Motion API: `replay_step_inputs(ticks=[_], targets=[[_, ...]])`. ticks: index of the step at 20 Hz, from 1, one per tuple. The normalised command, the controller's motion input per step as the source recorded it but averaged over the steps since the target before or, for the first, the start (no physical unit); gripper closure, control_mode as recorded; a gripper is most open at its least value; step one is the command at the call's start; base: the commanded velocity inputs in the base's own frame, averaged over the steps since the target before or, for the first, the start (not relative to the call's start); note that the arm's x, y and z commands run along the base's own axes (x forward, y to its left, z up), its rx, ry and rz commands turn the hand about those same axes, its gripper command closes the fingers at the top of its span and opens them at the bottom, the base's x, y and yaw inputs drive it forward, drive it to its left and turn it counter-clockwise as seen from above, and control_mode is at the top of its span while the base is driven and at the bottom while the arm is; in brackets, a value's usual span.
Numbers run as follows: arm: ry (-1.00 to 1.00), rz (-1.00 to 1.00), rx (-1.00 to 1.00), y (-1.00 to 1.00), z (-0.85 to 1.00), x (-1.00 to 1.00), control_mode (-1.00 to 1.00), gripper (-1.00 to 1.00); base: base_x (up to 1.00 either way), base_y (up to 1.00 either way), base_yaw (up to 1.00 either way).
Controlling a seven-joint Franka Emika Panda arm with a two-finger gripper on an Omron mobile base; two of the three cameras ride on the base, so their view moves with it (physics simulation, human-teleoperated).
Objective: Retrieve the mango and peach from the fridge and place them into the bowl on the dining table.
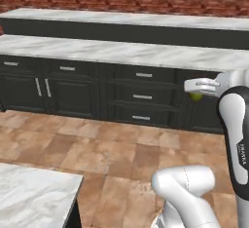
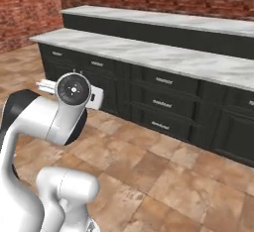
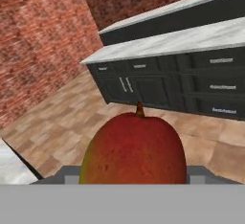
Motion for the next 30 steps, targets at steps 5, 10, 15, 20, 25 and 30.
replay_step_inputs(ticks=[5, 10, 15, 20, 25, 30], targets=[[0.00, 0.00, 0.00, 0.00, 0.00, 0.00, 1.00, 1.00, 0.81, -0.09, 0.59], [0.00, 0.00, 0.00, 0.00, 0.00, 0.00, 1.00, 1.00, 0.68, -0.01, 0.61], [0.00, 0.00, 0.00, 0.00, 0.00, 0.00, 1.00, 1.00, 0.58, 0.00, 0.61], [0.00, 0.00, 0.00, 0.00, 0.00, 0.00, 1.00, 1.00, 0.78, -0.06, 0.60], [0.00, 0.00, 0.00, 0.00, 0.00, 0.00, 1.00, 1.00, 1.00, -0.35, 0.56], [0.00, 0.00, 0.00, 0.00, 0.00, 0.00, 1.00, 1.00, 1.00, -0.41, 0.50]])
